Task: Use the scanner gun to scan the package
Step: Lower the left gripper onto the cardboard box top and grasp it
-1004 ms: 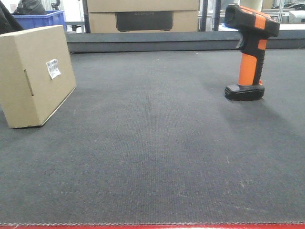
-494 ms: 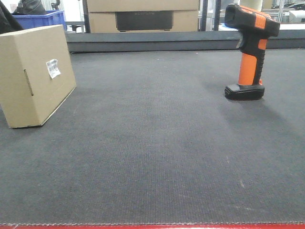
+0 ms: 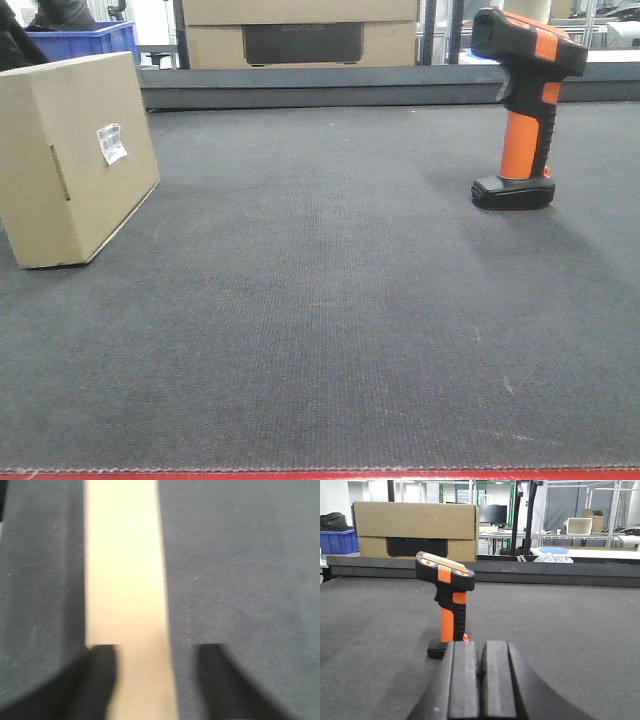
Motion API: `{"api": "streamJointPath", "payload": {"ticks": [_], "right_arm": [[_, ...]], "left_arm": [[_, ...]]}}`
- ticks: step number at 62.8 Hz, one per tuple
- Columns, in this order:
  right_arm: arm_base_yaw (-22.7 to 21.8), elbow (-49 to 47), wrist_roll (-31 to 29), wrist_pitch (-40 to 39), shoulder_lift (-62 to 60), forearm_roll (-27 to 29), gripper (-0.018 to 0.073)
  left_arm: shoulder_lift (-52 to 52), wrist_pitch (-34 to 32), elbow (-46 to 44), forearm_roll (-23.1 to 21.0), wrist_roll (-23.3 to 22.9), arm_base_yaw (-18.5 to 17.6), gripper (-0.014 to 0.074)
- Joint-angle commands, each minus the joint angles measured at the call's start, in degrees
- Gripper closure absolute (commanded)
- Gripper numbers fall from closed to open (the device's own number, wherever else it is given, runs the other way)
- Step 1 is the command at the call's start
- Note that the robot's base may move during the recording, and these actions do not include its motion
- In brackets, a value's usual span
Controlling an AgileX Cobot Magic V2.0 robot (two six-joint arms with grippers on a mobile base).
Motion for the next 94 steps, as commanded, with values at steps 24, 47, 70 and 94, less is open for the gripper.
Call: {"api": "streamJointPath", "payload": {"ticks": [24, 47, 70, 94], "right_arm": [[0.0, 0.0, 0.0, -0.9, -0.2, -0.3, 0.0727], [0.0, 0.0, 0.0, -0.9, -0.2, -0.3, 0.0727], [0.0, 0.0, 0.0, -0.9, -0.2, -0.3, 0.0727], [0.0, 0.0, 0.0, -0.9, -0.2, -0.3, 0.0727]], "left_arm": [[4.7, -2.3, -0.4, 2.0, -6.3, -0.2, 0.0008], [7.8, -2.3, -0.4, 4.4, -6.3, -0.2, 0.0008], [8.6, -2.2, -0.4, 6.8, -7.8, -0.2, 0.0008], [9.0, 0.2, -0.4, 6.8, -7.8, -0.2, 0.0008]]}}
